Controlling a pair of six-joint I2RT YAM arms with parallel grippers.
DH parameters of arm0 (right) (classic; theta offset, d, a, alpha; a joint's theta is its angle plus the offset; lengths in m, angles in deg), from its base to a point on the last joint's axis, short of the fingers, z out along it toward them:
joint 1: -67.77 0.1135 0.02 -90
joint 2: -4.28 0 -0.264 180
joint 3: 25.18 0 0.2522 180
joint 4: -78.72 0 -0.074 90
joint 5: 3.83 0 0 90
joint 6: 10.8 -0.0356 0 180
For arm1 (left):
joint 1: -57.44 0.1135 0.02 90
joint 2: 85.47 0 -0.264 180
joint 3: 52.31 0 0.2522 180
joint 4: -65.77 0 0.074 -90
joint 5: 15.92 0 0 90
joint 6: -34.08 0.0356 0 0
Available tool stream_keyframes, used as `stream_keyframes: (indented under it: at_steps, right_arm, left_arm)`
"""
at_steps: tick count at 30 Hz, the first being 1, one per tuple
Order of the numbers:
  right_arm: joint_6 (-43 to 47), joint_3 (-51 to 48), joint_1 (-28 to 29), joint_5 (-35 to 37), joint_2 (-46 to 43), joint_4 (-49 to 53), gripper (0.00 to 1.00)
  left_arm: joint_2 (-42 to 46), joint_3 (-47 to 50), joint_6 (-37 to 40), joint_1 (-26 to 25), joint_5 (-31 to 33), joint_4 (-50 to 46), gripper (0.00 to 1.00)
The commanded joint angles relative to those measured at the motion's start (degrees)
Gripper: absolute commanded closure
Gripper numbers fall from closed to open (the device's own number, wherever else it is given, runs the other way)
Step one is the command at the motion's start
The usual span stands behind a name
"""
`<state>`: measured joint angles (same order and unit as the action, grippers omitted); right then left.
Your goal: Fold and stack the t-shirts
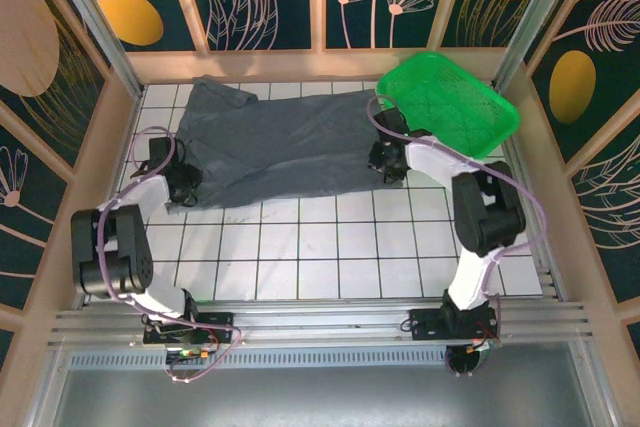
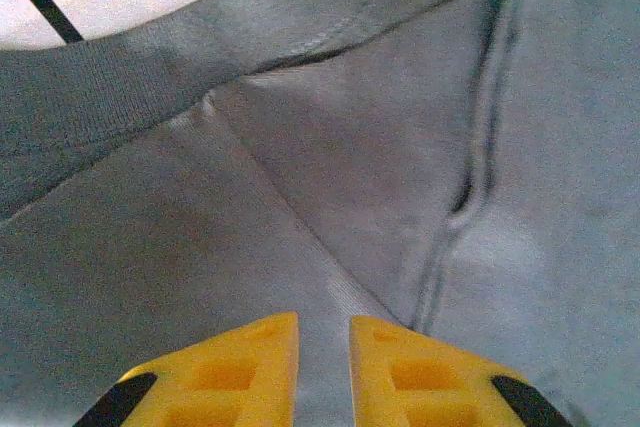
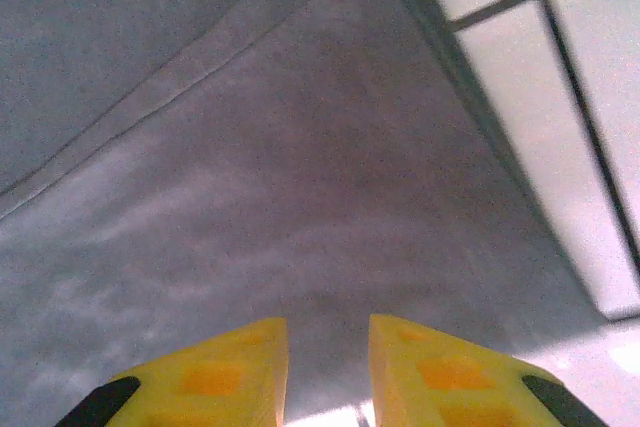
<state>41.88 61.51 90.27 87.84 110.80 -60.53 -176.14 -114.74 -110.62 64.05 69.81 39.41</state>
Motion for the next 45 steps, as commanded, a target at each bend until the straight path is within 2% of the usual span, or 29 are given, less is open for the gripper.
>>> stream_keyframes:
  at_steps: [1,5,9,16,23,27,31,34,39,42,45]
  right_arm:
    - [1.6,4.1,-0.1,1.1,5.3,0.6,0.73]
    - [0.9,4.9,-0.4,3.5,9.4,5.0,0.73]
    - [-0.7,-0.3,-0.1,3.9,7.7,7.2,0.74]
    - [-4.9,-15.8,2.2,2.8,-3.4,8.2,0.73]
    - [-10.8,-23.8,8.5,3.1,-11.5,11.6,0.72]
    - [-13.9,-24.6,12.0,3.8,-17.1,10.8,0.69]
    - [-10.7,-20.1,13.8,4.8,-21.6,5.9,0.57]
    - [-5.5,-15.8,13.7,-1.3,-20.4,-0.3,0.49]
    - [-1.2,-9.3,13.9,-19.5,-14.8,-9.1,0.45]
    - [-2.0,-6.7,14.0,-24.4,-12.6,-11.9,0.44]
    - [-2.3,-4.8,14.2,-25.7,-10.5,-12.4,0.44]
  left_arm:
    - [-6.3,-3.4,0.1,0.6,-1.5,1.6,0.82]
    - [-12.3,-4.7,0.2,0.6,-0.9,0.3,0.83]
    - [-12.7,-2.9,1.0,0.7,-1.2,-2.6,0.83]
    - [-1.7,6.4,2.9,0.7,3.0,-9.1,0.82]
    - [12.3,17.5,-2.0,0.9,5.4,-13.7,0.80]
    - [17.2,14.4,-3.0,0.9,6.3,-14.8,0.68]
    - [17.8,7.5,-2.9,0.4,4.9,-18.1,0.61]
    - [18.4,7.6,-5.2,-0.5,-0.5,-19.1,0.57]
    - [22.7,12.7,-13.0,-5.3,-6.7,-18.1,0.54]
    - [23.9,15.9,-18.0,-7.8,-9.6,-15.1,0.53]
    - [23.2,17.3,-20.4,-9.2,-10.6,-13.1,0.52]
